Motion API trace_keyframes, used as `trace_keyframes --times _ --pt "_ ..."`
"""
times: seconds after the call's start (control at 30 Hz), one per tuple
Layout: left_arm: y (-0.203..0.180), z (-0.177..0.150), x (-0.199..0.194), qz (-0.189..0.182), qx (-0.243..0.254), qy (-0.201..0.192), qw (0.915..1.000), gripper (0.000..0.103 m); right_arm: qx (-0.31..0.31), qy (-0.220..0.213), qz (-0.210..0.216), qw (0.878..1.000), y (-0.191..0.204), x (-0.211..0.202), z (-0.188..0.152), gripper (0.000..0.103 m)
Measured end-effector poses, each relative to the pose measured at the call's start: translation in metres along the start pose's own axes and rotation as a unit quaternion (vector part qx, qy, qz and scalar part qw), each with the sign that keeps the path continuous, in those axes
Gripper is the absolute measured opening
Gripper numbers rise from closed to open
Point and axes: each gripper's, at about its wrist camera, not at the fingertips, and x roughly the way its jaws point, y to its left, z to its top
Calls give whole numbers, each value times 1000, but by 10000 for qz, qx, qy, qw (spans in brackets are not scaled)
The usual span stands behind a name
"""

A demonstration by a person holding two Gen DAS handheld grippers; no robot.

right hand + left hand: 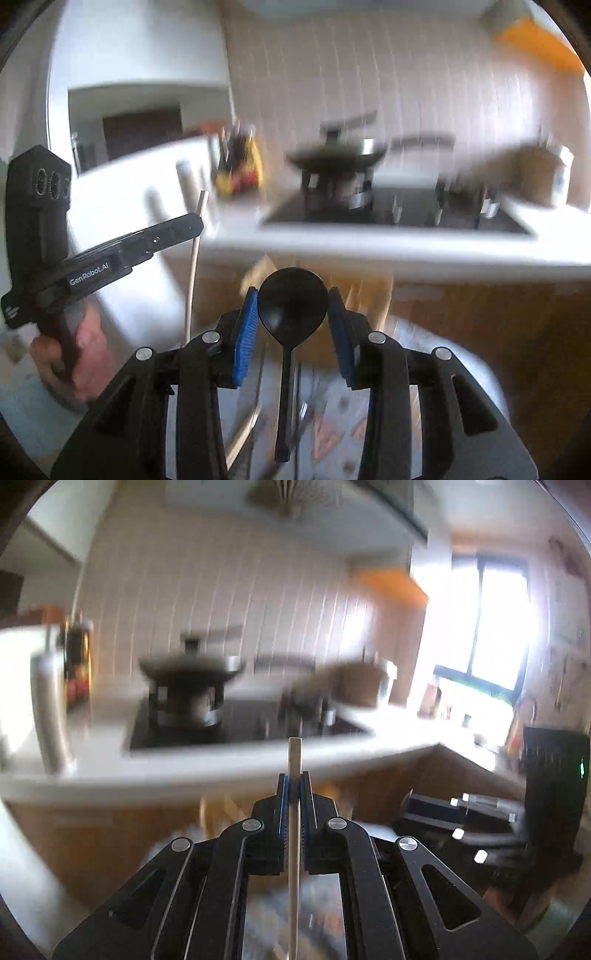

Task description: Organize utensils

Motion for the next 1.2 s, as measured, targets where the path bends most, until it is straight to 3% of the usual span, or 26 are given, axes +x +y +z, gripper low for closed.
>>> trace_keyframes --times 0.17,0.33,0.57,0.83,0.87,0.93,1.0,1.2 --pt "-19 35 4 95 70 -1154 9933 3 -103 -828 -394 9957 -4 10 37 34" --pt "-17 38 38 299 -7 -1635 9861 4 14 -1231 -770 9894 -27 35 51 34" --pt "-4 12 99 600 -112 -1577 9856 4 377 -1128 -944 9884 -65 90 32 34" --pt "10 -17 127 654 -136 -1255 9898 5 866 -1130 -878 9859 -91 105 7 35" --pt "11 -19 127 650 -115 -1216 9904 5 864 -1090 -878 9864 -91 105 6 36" --pt "12 -21 125 584 -100 -1122 9919 13 889 -979 -839 9877 -92 104 4 47" --pt "15 -21 119 494 -147 -1038 9933 23 942 -921 -786 9882 -94 99 3 50" --pt "21 -11 69 217 -316 -909 9951 29 942 -686 -671 9909 -88 63 8 51"
